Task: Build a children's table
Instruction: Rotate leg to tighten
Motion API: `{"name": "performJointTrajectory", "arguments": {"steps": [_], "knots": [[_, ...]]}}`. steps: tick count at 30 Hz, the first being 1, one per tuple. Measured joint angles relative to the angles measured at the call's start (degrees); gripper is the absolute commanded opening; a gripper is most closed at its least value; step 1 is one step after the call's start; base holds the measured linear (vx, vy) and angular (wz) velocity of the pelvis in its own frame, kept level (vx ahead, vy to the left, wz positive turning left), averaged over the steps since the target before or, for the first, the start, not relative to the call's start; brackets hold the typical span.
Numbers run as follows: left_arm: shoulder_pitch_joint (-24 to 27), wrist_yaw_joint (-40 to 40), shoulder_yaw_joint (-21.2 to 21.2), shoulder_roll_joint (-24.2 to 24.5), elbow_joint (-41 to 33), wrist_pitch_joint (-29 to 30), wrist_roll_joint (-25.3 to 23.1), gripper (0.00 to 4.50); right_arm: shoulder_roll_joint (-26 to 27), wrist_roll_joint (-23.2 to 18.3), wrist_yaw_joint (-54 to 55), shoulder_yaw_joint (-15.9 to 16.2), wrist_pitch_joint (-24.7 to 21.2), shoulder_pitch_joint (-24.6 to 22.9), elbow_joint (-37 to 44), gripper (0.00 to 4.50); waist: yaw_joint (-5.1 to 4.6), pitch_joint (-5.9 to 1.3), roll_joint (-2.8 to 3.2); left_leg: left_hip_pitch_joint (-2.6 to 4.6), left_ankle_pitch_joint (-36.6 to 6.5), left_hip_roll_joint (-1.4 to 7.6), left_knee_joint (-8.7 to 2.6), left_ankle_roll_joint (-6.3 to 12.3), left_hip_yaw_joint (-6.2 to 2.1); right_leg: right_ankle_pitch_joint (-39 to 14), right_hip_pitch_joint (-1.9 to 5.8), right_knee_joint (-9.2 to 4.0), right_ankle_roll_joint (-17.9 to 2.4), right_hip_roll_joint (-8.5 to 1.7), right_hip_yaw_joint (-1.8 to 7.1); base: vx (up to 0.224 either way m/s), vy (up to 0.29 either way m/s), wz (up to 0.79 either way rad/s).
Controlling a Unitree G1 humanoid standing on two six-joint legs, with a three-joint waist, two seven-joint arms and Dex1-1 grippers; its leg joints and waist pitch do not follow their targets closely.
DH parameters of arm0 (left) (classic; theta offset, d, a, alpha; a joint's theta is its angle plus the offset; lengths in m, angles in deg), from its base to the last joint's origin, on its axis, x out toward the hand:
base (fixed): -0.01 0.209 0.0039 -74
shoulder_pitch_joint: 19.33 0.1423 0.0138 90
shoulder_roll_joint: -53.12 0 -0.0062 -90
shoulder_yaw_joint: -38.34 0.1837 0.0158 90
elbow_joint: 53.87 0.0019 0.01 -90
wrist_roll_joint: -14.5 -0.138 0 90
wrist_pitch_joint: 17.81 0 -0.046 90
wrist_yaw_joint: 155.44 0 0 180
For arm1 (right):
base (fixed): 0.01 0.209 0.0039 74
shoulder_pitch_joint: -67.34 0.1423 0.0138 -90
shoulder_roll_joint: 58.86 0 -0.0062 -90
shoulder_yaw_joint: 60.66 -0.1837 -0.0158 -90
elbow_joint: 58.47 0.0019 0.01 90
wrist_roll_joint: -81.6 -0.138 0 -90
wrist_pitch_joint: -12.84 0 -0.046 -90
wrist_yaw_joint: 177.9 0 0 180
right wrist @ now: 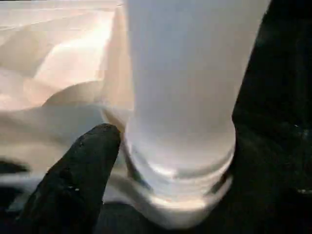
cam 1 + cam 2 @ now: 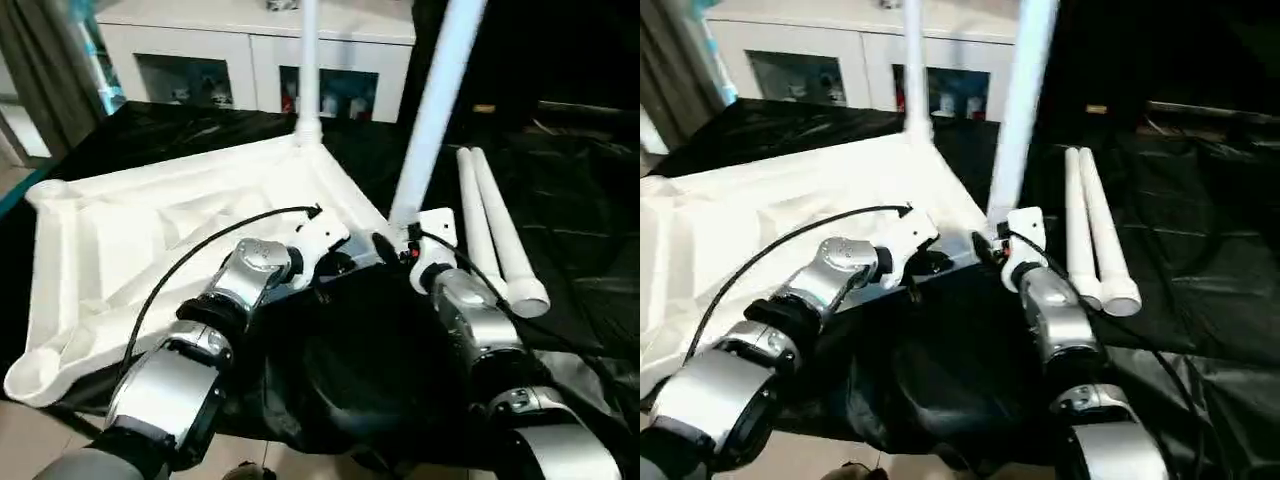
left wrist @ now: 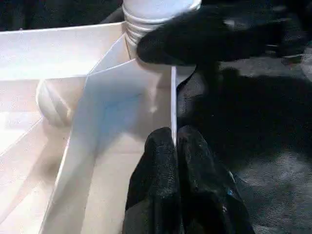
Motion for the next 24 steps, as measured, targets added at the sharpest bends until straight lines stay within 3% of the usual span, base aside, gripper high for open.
{"name": "performJointTrajectory", "arguments": {"steps": [6,10,17,24], "knots": [[4.33,13.05,0.34,6.81,-5.99,-3.96,1.42,0.0,-9.34,-0.19,-20.69,6.82,0.49,-4.69,7.53,3.91,0.11,0.0,0.01,-0.1,0.0,0.1,-0.11,0.0,-0.01,-0.05,-0.15,0.0,0.1,0.06,-0.1,0.0,0.0,0.0],[5.91,20.11,0.74,9.19,-8.5,-5.47,2.45,0.0,-13.08,-1.25,-30.2,8.16,-0.84,-5.93,11.32,3.91,0.47,0.01,0.0,-0.18,-0.03,0.1,-0.09,0.06,0.03,-0.16,-0.19,-0.04,0.12,0.07,-0.09,0.0,0.0,0.0],[8.15,28.67,2.18,11.19,-12.71,-5.92,4.2,0.0,-15.11,-3.48,-39.77,10.62,-2.27,-6.37,15.24,3.91,2.09,0.03,0.0,-0.2,-0.03,0.1,-0.06,0.06,0.07,-0.17,-0.22,-0.02,0.1,0.03,-0.07,0.0,0.0,0.0],[9.16,30.64,2.21,11.77,-14.16,-5.86,4.26,0.0,-16.04,-4.35,-43.14,10.94,-3.71,-6.67,16.03,3.47,2.18,0.05,-0.05,-0.18,-0.03,0.09,-0.04,0.05,0.07,-0.16,-0.21,0.03,0.08,0.03,-0.05,0.0,0.0,0.0]]}}
